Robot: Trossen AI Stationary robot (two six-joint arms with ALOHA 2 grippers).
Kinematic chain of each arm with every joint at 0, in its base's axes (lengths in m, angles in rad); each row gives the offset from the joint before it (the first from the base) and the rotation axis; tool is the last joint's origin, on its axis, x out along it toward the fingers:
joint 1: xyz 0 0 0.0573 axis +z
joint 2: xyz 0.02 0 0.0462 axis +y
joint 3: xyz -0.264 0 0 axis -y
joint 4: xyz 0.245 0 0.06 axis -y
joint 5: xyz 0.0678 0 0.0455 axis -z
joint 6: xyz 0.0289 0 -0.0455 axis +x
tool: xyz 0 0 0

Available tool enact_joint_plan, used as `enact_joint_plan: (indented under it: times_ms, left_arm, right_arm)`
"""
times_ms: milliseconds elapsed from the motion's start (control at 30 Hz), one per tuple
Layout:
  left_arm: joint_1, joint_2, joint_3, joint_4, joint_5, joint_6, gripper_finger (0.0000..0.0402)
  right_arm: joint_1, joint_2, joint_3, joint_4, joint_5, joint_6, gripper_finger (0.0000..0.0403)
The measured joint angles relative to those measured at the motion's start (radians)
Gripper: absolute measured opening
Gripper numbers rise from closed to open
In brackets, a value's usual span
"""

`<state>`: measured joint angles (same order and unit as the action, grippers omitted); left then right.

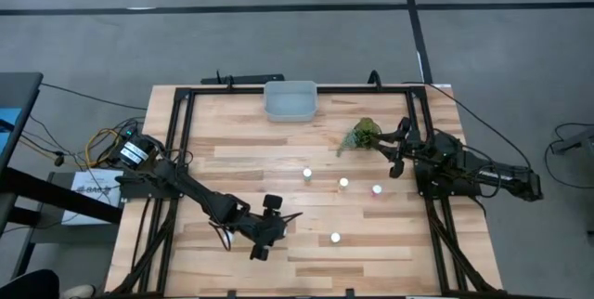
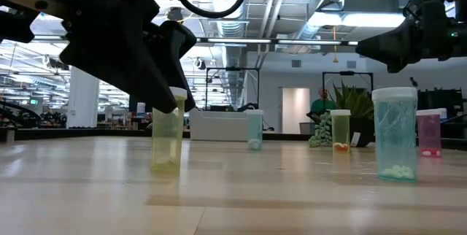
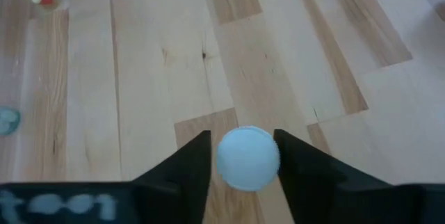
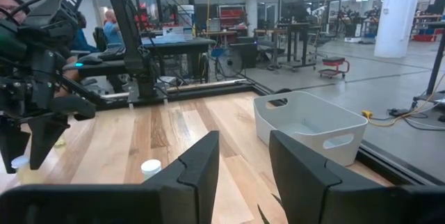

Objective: Pick and place pill bottles into a basket
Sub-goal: Put the middle yellow medicine bottle in the gray bin

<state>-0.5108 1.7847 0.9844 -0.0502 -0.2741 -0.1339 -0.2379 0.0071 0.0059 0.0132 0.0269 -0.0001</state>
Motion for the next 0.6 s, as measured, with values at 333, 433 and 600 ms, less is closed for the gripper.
enact_joint_plan:
  times_ms: [333,433,600]
  left_arm:
    - [0.032,0.000,0.005,-0.009,-0.078,0.007,0.0114]
    - [0.065,0.000,0.028,-0.033,-0.140,0.044,0.0129]
    - [0.133,0.000,0.099,-0.141,-0.262,0.109,0.0118]
  right_arm:
    - [0.000,0.000,0.000,0.000,0.000,0.000,0.0121]
    - [0.000,0.000,0.000,0.000,0.000,0.000,0.0121]
    - [0.000,0.000,0.000,0.000,0.000,0.000,0.0121]
